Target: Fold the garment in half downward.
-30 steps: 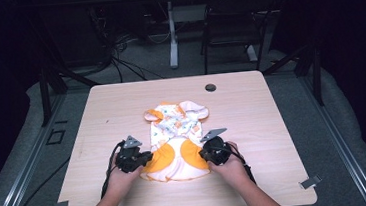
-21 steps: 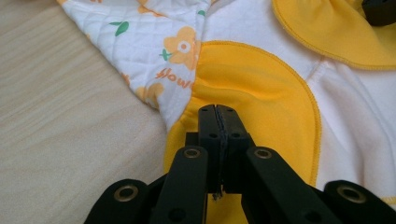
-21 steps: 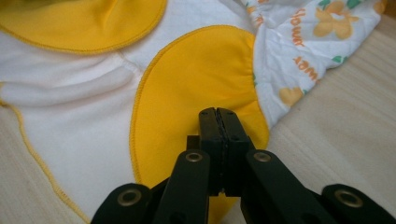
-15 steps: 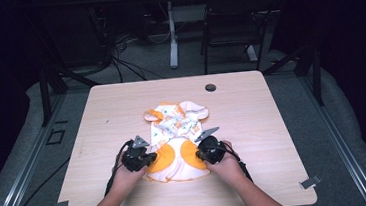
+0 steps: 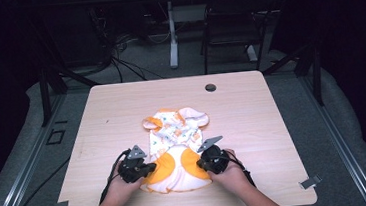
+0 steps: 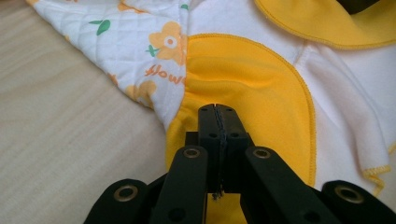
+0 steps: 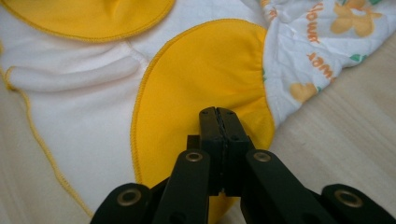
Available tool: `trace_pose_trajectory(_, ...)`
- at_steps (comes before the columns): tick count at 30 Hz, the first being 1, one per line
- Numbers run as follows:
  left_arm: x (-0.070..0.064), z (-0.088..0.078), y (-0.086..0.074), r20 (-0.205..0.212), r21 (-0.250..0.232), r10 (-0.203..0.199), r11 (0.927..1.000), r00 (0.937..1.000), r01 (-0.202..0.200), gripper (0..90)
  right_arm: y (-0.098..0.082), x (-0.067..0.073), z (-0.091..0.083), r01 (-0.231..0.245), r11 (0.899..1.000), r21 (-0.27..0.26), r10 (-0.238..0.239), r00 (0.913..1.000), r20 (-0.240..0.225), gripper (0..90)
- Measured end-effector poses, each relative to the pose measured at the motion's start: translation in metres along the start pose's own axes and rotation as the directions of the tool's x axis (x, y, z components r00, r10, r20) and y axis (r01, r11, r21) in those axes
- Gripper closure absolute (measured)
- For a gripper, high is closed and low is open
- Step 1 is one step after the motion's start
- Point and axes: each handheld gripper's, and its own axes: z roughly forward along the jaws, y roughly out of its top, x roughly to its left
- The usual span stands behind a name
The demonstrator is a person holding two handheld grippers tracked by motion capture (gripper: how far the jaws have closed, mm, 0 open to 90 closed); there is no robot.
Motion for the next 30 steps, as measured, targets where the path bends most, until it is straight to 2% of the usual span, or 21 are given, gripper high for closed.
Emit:
trace_pose_trajectory(8, -0.013, -0.008, -0.014, 0.038, -0.014, -0.003, 0.9999, 0.9993, 0.003, 89.9, -0.017, 0.013, -0.009, 0.018, 1.000, -0.025, -0.019, 0.9991, -0.039, 90.0)
trace_pose_trajectory(13, -0.022, -0.013, -0.020, 0.046, -0.009, 0.008, 0.9999, 0.9989, -0.008, 89.9, -0.024, 0.020, -0.014, 0.011, 1.000, -0.016, -0.012, 0.9979, -0.064, 90.0)
trace_pose_trajectory(16, -0.025, -0.015, -0.023, 0.051, -0.003, 0.013, 0.9999, 0.9986, -0.013, 90.0, -0.026, 0.024, -0.016, 0.026, 1.000, -0.007, -0.026, 0.9974, -0.067, 90.0)
trace_pose_trajectory(22, -0.028, -0.017, -0.024, 0.061, 0.005, 0.018, 0.9998, 0.9980, -0.018, 89.9, -0.027, 0.026, -0.018, 0.037, 0.999, 0.010, -0.036, 0.9965, -0.076, 90.0)
trace_pose_trajectory(25, -0.027, -0.017, -0.023, 0.064, 0.010, 0.019, 0.9998, 0.9978, -0.020, 89.9, -0.026, 0.025, -0.018, 0.028, 0.999, 0.017, -0.027, 0.9965, -0.079, 90.0)
trace_pose_trajectory(27, -0.027, -0.017, -0.020, 0.065, 0.020, 0.027, 0.9994, 0.9975, -0.028, 89.8, -0.025, 0.024, -0.018, 0.013, 1.000, 0.019, -0.012, 0.9959, -0.090, 90.0)
trace_pose_trajectory(30, -0.023, -0.018, -0.013, 0.048, 0.028, 0.040, 0.9987, 0.9980, -0.042, 88.9, -0.021, 0.023, -0.020, 0.022, 1.000, 0.021, -0.020, 0.9963, -0.084, 89.8)
